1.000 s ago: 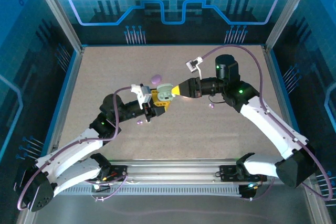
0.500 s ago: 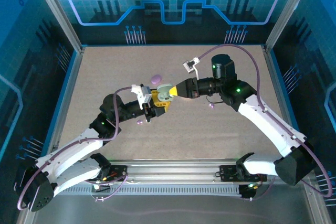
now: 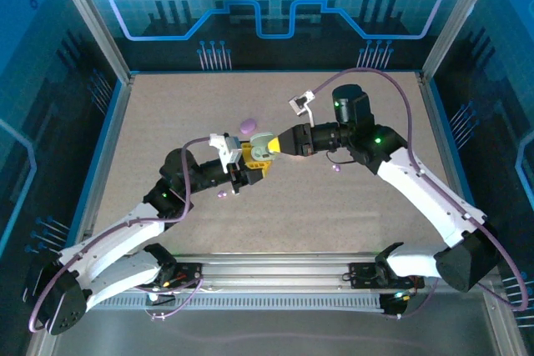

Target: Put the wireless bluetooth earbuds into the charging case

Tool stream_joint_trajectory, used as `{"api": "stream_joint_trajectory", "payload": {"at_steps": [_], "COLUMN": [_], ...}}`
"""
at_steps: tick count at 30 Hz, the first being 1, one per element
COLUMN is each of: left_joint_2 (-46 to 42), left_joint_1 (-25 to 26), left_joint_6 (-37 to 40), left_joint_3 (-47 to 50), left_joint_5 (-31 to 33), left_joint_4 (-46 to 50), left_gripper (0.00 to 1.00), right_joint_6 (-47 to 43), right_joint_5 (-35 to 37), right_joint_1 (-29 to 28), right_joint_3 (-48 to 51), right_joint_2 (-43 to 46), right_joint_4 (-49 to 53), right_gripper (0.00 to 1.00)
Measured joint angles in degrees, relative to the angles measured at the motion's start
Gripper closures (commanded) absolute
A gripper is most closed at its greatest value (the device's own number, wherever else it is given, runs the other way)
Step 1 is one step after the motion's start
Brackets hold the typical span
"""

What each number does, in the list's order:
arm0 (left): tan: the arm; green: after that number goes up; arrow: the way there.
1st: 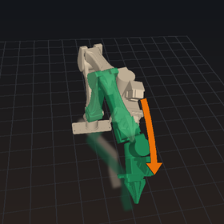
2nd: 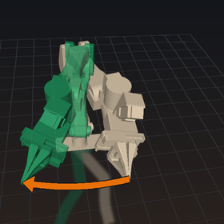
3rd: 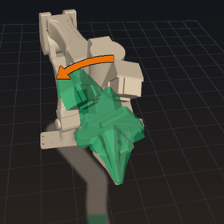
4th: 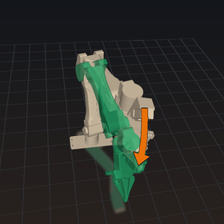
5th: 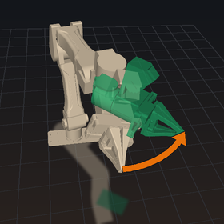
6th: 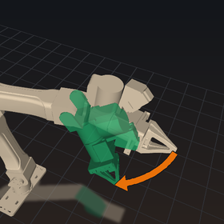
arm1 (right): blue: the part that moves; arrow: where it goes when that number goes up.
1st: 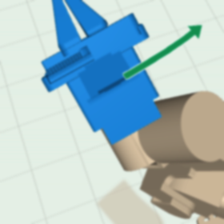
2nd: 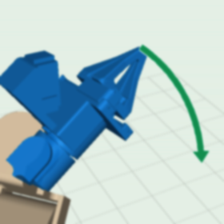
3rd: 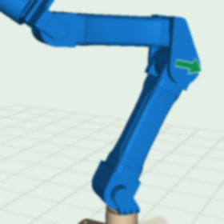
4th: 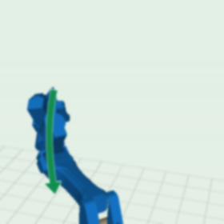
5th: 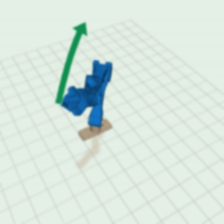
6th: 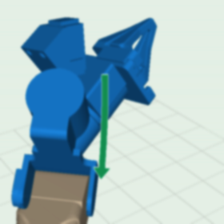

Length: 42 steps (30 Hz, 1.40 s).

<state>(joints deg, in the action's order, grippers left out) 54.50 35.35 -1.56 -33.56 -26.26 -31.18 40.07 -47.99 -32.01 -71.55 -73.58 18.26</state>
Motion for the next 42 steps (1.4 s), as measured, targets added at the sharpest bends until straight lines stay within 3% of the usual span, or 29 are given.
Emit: {"api": "stream_joint_trajectory", "payload": {"at_steps": [28, 42], "left_joint_2": [0.55, 0.22], "left_joint_1": [0.0, 0.04], "left_joint_6": [-1.46, -1.44], "left_joint_3": [0.61, 0.85], "left_joint_5": [0.5, 0.48], "left_joint_4": [0.42, -0.94], "left_gripper": [0.74, 0.74], "right_joint_6": [-6.12, -6.73], "right_joint_5": [6.73, 11.52], "right_joint_1": [-2.1, -2.56], "right_joint_3": [-5.46, -5.84], "right_joint_2": [-1.88, 0.15], "right_joint_4": [10.88, 12.37], "right_gripper": [0.7, 0.58]}}
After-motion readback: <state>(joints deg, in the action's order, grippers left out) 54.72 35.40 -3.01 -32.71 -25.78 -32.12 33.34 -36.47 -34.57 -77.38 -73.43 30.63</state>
